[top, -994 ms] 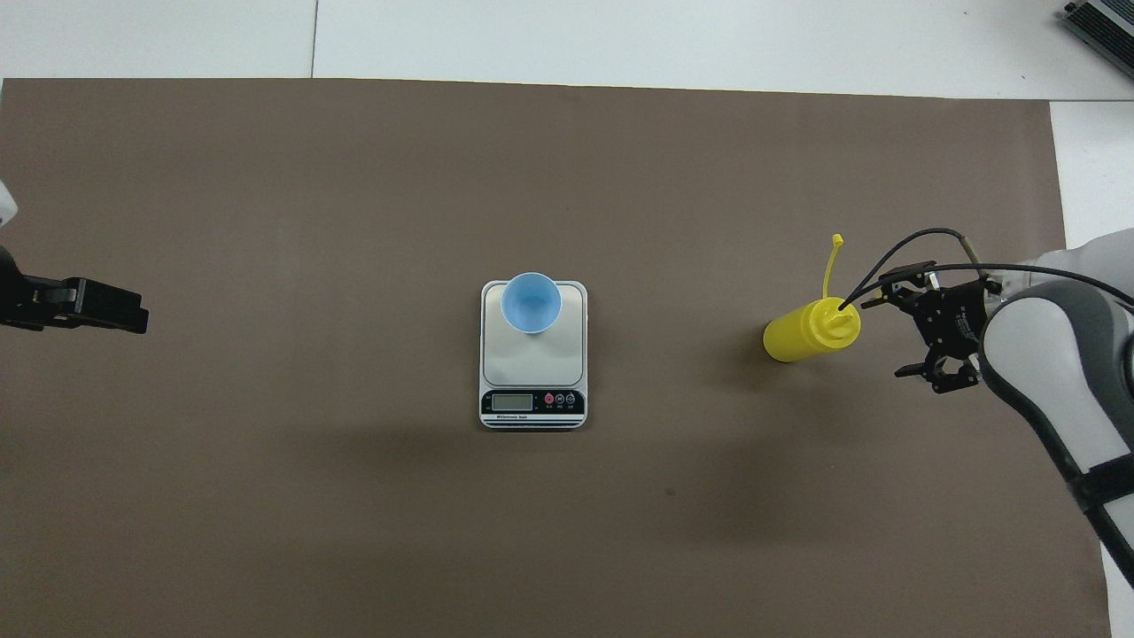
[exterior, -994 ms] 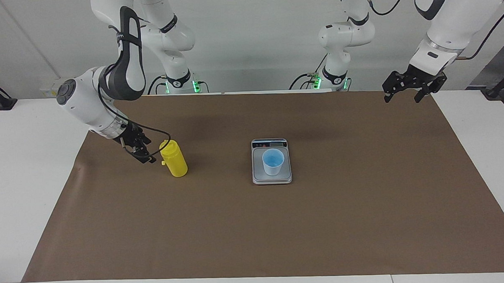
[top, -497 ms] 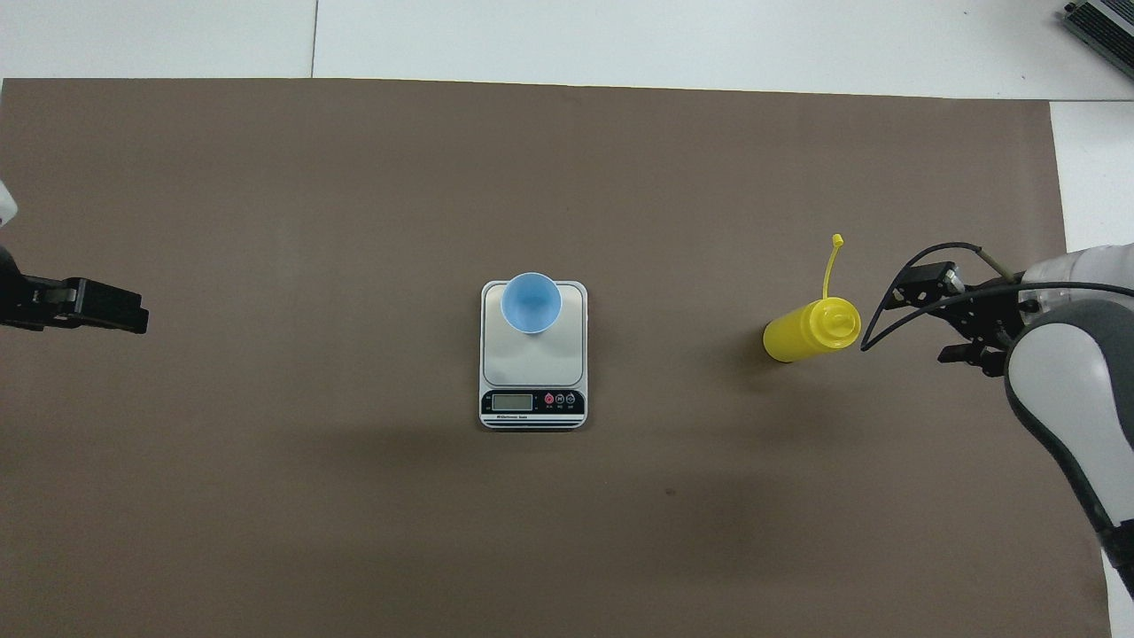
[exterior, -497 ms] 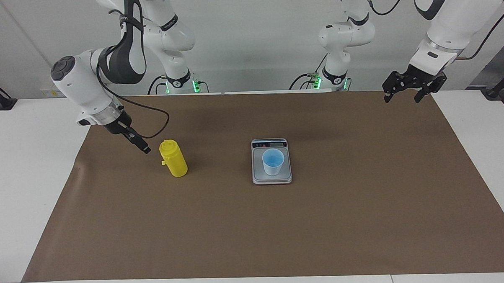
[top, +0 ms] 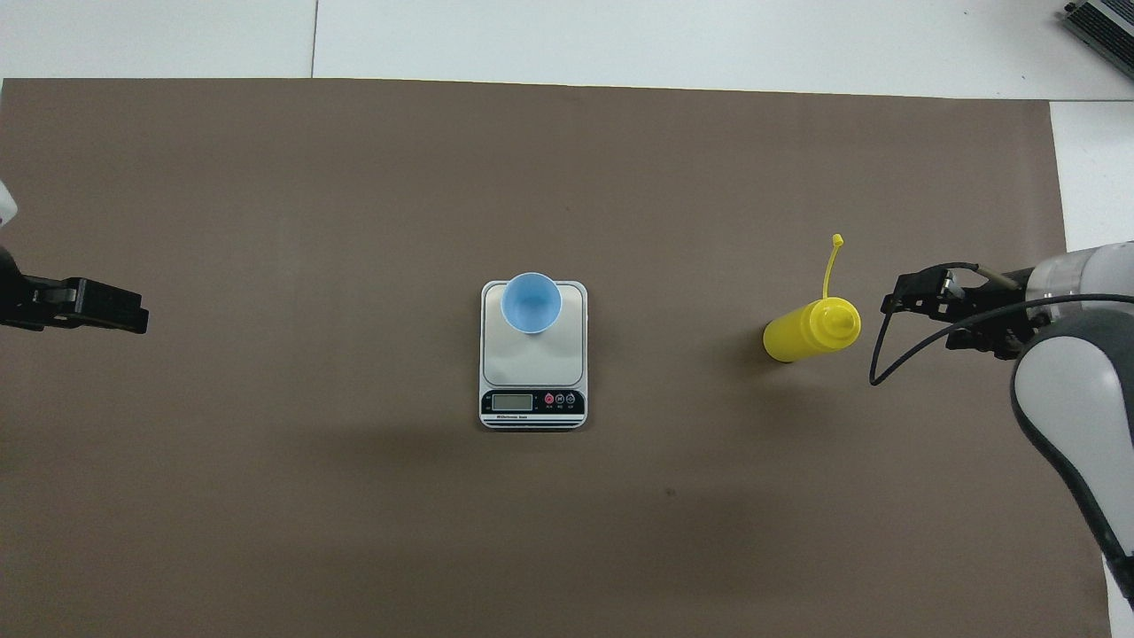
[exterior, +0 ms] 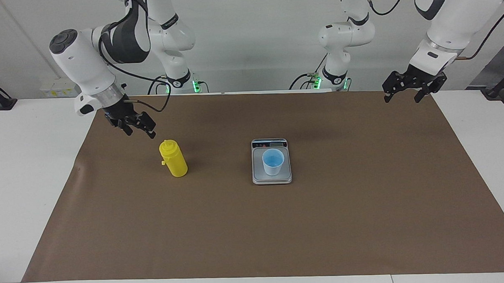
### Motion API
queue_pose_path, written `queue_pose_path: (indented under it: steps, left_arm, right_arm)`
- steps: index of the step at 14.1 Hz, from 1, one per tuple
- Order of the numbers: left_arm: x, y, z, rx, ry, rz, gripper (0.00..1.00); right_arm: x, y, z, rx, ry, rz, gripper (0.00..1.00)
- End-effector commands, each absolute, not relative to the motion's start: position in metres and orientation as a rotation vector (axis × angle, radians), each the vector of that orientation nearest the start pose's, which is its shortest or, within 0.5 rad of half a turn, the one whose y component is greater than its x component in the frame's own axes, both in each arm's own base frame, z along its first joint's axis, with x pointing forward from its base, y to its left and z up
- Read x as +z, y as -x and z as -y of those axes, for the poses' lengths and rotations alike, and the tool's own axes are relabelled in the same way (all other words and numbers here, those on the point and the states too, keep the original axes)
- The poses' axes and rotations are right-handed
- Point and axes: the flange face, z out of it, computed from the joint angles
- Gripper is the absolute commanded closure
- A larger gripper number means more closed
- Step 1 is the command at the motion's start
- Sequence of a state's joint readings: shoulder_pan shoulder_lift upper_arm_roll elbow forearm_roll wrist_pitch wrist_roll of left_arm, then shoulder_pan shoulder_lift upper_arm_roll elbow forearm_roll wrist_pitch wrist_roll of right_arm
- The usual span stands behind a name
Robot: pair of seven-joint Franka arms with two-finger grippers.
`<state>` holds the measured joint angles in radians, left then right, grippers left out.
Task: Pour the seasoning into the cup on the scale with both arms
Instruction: 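Open the right gripper and withdraw it from the bottle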
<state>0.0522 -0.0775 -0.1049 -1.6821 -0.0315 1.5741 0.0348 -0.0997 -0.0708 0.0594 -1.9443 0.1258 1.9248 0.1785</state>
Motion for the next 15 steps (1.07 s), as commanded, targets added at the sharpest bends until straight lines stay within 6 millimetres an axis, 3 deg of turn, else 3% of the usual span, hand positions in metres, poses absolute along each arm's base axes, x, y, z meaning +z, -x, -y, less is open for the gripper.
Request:
queue_pose_path:
  steps: [1,5,7,15]
  left_arm:
    - [0.615,-0.519,0.032,0.040,3.164,-0.114,0.00]
    - [0.616,-0.520,0.032,0.038,3.164,-0.114,0.00]
    - [0.616,-0.520,0.032,0.038,3.164,-0.114,0.00]
    - [0.615,-0.519,0.032,0.040,3.164,-0.116,0.00]
  right_arm:
    - [0.544,-0.553,-0.011,-0.128,3.118,-0.241,0.00]
    - [0.598,-0.571,-0.018,-0.151,3.124,-0.213,0.00]
    - [0.615,-0.570,-0.016,-0.161,3.146,-0.211,0.00]
    - [0.610,-0.569,-0.024,-0.146,3.148,-0.172,0.00]
